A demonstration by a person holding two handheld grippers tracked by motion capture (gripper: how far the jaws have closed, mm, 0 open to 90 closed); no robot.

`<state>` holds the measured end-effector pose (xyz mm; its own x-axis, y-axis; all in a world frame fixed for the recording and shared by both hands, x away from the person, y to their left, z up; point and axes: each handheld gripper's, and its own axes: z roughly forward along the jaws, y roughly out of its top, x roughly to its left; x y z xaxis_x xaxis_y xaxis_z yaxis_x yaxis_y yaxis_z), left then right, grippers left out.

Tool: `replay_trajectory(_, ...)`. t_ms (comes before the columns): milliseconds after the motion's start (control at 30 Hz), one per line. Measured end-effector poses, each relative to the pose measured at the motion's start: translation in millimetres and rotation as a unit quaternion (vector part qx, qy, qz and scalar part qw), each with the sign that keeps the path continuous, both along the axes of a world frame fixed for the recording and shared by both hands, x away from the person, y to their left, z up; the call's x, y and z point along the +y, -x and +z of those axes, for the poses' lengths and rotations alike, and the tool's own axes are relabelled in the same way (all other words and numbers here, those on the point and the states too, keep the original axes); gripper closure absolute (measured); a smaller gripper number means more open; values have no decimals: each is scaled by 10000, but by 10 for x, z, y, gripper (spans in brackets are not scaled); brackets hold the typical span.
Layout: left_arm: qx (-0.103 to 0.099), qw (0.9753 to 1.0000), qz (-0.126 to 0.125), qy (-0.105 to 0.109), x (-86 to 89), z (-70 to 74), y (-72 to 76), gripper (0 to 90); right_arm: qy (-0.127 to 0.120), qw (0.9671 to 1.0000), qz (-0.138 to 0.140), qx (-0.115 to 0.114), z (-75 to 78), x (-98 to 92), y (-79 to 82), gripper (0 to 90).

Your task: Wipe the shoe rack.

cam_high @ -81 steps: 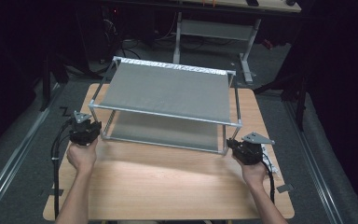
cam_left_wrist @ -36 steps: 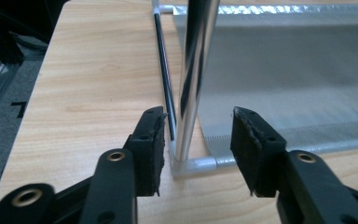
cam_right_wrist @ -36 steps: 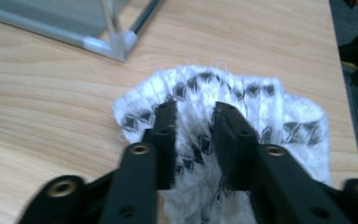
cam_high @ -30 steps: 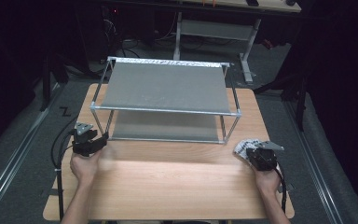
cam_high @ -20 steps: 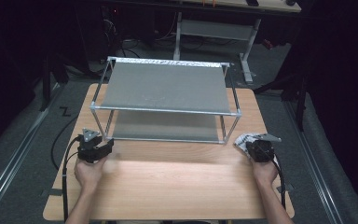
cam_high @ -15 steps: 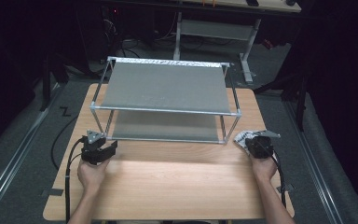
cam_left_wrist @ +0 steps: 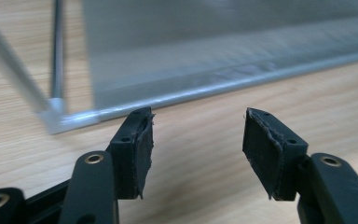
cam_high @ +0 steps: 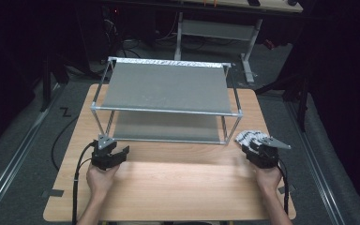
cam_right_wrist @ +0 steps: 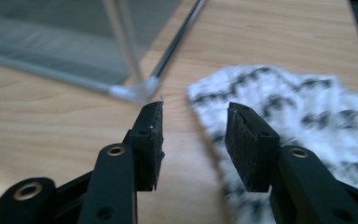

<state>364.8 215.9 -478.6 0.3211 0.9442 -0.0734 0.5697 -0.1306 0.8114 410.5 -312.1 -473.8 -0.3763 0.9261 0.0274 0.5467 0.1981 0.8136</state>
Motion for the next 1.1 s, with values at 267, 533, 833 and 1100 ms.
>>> replay_trajectory(267,55,9993,-369,-40,-208,-59,112,389,-47,9990,434,-54,-67,205,307,548)
replay_trajectory(533,129,9983,-560,-95,-384,-143,223,383,75,9981,611,21,-197,329,407,554)
replay_trajectory(833,219,9968,-746,-160,-589,-245,250,382,227,9968,761,99,-263,435,411,550)
replay_trajectory(1100,214,9965,-768,-263,-709,-281,249,382,436,9959,785,129,-274,489,399,530)
